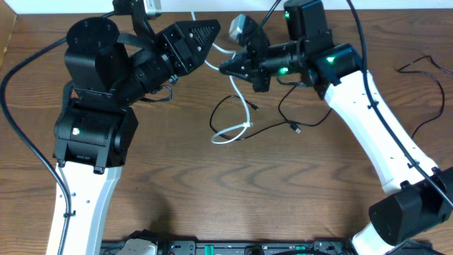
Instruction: Untangle cables
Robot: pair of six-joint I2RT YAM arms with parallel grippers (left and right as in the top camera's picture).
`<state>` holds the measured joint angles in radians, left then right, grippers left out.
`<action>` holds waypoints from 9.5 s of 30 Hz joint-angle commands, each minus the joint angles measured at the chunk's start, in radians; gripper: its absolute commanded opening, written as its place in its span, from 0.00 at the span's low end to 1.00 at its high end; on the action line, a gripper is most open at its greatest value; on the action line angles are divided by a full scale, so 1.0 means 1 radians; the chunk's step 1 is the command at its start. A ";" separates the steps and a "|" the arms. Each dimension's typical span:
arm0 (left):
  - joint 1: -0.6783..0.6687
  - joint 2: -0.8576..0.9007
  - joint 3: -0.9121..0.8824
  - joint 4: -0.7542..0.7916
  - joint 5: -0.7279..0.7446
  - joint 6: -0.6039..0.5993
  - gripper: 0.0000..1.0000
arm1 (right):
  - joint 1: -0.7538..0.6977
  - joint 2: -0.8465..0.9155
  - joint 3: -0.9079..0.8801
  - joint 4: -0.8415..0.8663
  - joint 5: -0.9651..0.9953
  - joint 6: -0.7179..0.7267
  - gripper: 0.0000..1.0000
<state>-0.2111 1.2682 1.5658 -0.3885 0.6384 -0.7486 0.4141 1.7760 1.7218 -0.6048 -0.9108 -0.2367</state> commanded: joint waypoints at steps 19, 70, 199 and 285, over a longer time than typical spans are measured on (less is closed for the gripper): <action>0.005 0.006 0.013 -0.154 -0.135 0.285 0.62 | -0.468 -0.165 0.067 -0.039 0.255 0.468 0.01; 0.005 0.071 0.011 -0.240 -0.161 0.307 0.63 | -1.355 0.034 0.204 -0.330 0.490 0.536 0.92; 0.177 0.078 0.009 -0.554 -0.423 0.438 0.72 | -0.028 0.311 -0.167 -0.313 0.834 0.158 0.01; 0.177 0.079 0.009 -0.561 -0.423 0.438 0.98 | -0.325 0.738 0.491 -0.537 0.785 0.571 0.01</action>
<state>-0.0383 1.3399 1.5658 -0.9451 0.2291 -0.3241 0.0818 2.5168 2.2158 -1.1366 -0.1406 0.4065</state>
